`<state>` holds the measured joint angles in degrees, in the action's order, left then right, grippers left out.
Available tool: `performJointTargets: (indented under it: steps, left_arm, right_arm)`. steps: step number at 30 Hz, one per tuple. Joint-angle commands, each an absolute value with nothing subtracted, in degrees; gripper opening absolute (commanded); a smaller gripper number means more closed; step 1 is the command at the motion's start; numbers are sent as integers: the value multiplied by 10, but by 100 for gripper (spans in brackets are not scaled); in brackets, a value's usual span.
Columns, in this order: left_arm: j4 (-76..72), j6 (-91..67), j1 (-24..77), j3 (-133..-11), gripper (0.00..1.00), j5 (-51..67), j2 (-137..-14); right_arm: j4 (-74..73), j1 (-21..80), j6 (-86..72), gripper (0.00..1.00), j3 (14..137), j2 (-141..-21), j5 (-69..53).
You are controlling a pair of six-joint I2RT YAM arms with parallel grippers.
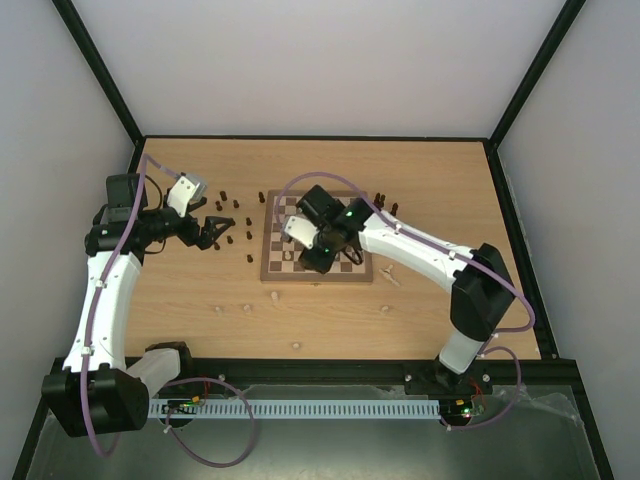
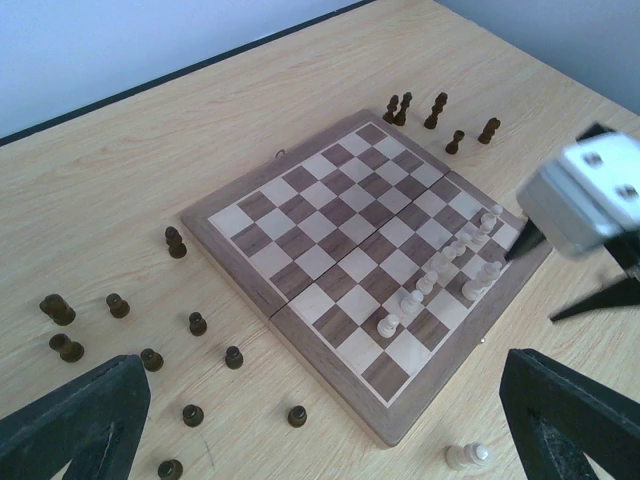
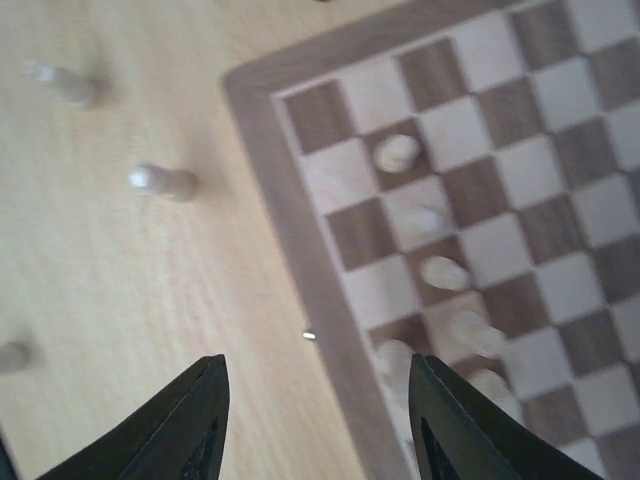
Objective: Set up the chess pieces on the board
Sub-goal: Pick up the chess piece at the center of the board.
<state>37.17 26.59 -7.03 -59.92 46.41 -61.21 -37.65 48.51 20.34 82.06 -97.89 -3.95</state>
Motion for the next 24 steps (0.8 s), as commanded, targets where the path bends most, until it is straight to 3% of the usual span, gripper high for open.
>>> performJointTargets:
  steps: [1,24]
  left_arm:
    - [372,272,-68,-599,99,471,-609]
    - [380,277,-68,-595,99,465,-596]
  right_arm:
    - [-413,531,202,50,812,-990,-101]
    - [-390,595,185,44,897,-1121,-131]
